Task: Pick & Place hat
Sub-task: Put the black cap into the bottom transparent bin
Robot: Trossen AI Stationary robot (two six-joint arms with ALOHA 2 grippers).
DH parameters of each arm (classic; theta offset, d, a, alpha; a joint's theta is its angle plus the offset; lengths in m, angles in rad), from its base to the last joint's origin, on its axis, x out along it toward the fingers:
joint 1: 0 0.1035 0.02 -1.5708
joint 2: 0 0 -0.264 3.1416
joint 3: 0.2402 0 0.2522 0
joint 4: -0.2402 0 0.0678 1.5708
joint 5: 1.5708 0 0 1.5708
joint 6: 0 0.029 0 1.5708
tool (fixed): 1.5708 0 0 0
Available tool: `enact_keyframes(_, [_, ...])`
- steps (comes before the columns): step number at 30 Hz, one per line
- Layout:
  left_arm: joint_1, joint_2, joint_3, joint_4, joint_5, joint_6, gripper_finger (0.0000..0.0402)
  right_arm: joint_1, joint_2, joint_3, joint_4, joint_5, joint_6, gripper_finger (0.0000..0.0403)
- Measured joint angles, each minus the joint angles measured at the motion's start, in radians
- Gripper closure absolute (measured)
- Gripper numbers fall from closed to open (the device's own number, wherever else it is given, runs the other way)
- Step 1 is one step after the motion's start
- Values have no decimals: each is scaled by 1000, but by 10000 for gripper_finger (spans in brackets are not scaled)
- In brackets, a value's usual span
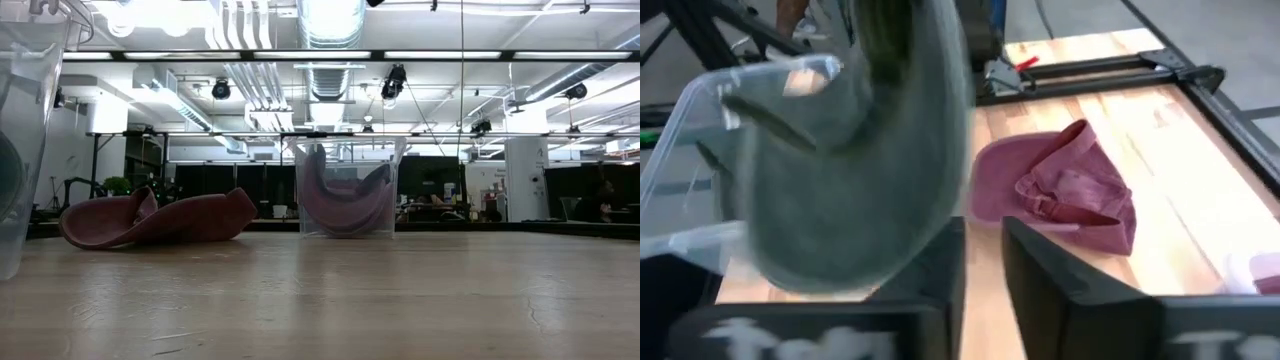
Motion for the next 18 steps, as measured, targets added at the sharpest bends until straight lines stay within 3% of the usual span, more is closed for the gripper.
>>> enact_keyframes(3, [0, -27, -1, 12, 50, -54, 397, 1, 1, -2, -18, 1, -2, 293])
enact_keyframes(9, [-8, -52, -16, 13, 273, -212, 398, -1, 1, -4, -74, 45, -46, 214])
enact_keyframes(14, [-52, -54, -87, 14, 365, -337, 398, -4, 6, -8, -176, 136, -19, 180])
enact_keyframes(18, [-101, -62, -203, 14, 397, -381, 398, -5, 6, -29, -193, 142, 9, 166])
